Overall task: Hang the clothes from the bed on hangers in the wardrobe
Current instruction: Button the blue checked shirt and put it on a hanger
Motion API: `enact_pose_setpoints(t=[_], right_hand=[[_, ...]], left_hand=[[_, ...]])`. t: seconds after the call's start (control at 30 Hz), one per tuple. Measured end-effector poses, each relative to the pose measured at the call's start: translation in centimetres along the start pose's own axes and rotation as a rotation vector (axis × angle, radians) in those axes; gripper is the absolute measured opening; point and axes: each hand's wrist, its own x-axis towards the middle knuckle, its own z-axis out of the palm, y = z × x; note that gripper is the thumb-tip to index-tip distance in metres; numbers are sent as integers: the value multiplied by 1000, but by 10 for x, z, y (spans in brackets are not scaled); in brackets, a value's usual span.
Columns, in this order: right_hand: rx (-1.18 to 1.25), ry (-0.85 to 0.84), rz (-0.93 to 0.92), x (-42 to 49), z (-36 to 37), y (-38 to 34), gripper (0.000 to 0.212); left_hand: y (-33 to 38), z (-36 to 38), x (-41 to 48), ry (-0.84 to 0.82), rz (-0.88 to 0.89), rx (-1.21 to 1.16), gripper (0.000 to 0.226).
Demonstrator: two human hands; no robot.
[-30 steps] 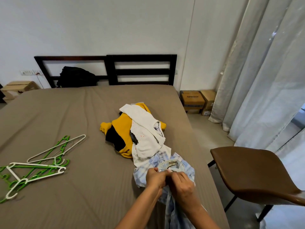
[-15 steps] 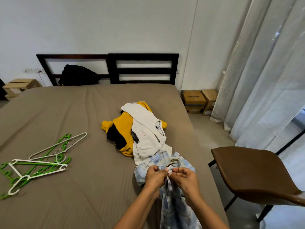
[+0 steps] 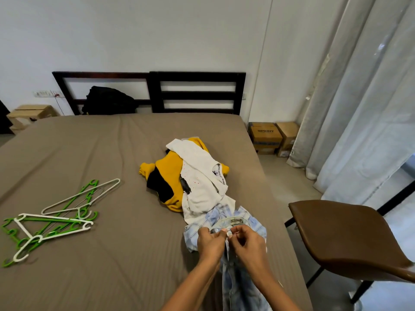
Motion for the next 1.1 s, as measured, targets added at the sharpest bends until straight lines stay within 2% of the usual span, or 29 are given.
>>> enact_pose_setpoints(t=[0.2,0.4,0.47,0.57,0.63,0.67,0.77,0.87,0.9,1.0,1.1], right_hand=[[142,-44,86,7,-7,3,10],[47,103,13,2,7,-1,9],[217,43,168,7,5,0,10],[657,-243,625,23,-10,0,8],[763,-336,808,32,-19,0,6],[782,-330,846,38,-18,5,13],[655,-343,839,51,-6,14,24],[596,-373,845,57,5,16,5],[597,-361,853,57,6,16,7],[695,-196,817,56,6,12,16],[768,-27,620,53,4,10,29]], left_hand=[[-1,-6,-3,-64,139,138,33],[2,-6,-6,-20,320,275,24],[-2,-7,-1,-64,307,251,26],[-6,-13,7,-210,177,96,31],[-8,-15,10,-273,122,26,30],[-9,-16,11,-286,119,19,29],[-16,-14,8,-320,132,37,32],[-21,-13,5,-328,98,16,32],[-23,-14,6,-325,54,-7,31],[-23,-13,10,-306,-111,-129,29],[-21,-12,13,-353,-252,-170,18]])
